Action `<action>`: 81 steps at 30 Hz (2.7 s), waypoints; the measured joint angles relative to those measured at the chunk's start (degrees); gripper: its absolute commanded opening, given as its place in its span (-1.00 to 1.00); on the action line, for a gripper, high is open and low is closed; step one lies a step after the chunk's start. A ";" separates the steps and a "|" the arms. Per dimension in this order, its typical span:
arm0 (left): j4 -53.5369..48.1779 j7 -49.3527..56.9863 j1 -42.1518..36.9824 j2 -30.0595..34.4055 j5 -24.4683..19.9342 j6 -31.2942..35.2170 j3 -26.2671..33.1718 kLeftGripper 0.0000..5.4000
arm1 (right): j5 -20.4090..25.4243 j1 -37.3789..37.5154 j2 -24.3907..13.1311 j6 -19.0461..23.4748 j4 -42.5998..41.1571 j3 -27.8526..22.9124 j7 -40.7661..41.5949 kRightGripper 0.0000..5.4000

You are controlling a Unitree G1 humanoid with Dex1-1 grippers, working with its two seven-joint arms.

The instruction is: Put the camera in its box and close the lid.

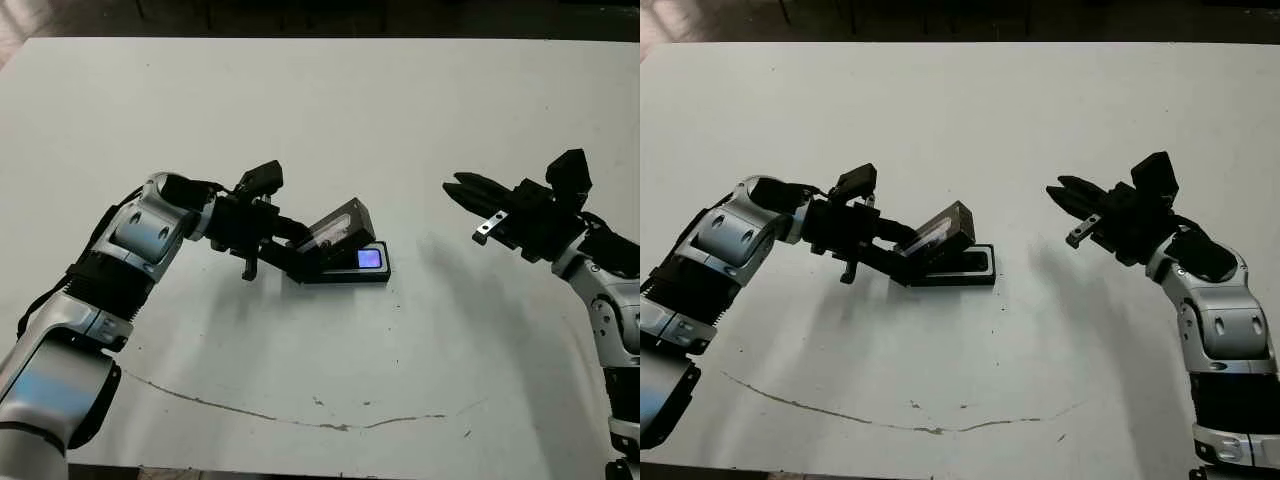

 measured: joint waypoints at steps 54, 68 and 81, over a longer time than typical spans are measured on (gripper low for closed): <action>-9.10 9.20 3.69 -1.15 8.94 -5.06 -4.80 -0.64 | 1.26 1.11 0.00 1.20 -2.98 -1.13 -0.98 -1.00; -13.10 15.98 12.54 0.72 5.73 -10.82 -0.82 -0.08 | 1.27 1.11 0.00 1.20 -4.13 -0.91 -0.85 -1.00; -14.42 12.55 22.10 10.12 -0.46 -12.10 6.02 0.98 | 1.32 1.90 -0.24 1.70 -4.71 -0.54 -0.35 -1.00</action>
